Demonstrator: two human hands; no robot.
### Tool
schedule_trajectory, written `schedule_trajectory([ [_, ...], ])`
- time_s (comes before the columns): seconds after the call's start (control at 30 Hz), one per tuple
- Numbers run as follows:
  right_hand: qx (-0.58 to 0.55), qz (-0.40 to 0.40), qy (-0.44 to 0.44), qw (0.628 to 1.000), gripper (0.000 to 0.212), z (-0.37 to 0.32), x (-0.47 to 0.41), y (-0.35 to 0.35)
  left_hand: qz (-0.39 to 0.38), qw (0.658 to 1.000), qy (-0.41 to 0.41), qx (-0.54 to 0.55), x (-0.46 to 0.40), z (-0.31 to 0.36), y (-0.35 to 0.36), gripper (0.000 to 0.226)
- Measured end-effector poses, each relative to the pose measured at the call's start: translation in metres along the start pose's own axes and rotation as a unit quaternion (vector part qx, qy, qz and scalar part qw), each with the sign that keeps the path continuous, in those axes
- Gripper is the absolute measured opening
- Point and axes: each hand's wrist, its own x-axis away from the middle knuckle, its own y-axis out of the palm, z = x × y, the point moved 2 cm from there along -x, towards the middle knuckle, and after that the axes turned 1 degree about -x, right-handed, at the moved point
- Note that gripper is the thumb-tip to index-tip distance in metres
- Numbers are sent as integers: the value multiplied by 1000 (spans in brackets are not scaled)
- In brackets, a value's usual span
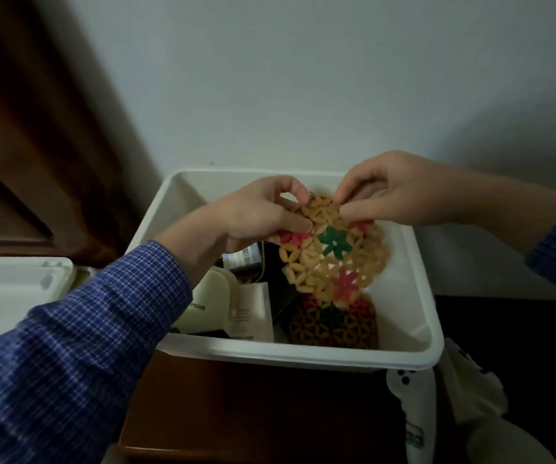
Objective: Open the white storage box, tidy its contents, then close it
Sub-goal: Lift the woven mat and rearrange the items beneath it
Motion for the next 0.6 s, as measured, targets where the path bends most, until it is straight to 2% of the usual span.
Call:
schedule_trajectory([
  [0.07,64,22,47,997,45,9,-12,6,-38,997,15,-59,-2,-7,2,35],
  [0.13,74,-38,84,993,59,12,-23,14,-55,994,28,-90,-5,-14,4,38],
  [0.2,67,-108,95,987,45,11,-31,21,-49,992,29,-109,-9,-23,3,39],
  [0.3,142,-149,73,976,32,8,-40,23,-47,977,36,-206,-15,-37,4,48],
  [0.43,232,-179,98,951,27,9,-48,21,-108,908,77,-398,-19,-51,18,57],
  [0.6,314,-209,135,916,25,27,-58,42,-142,846,38,-513,-24,-72,25,71],
])
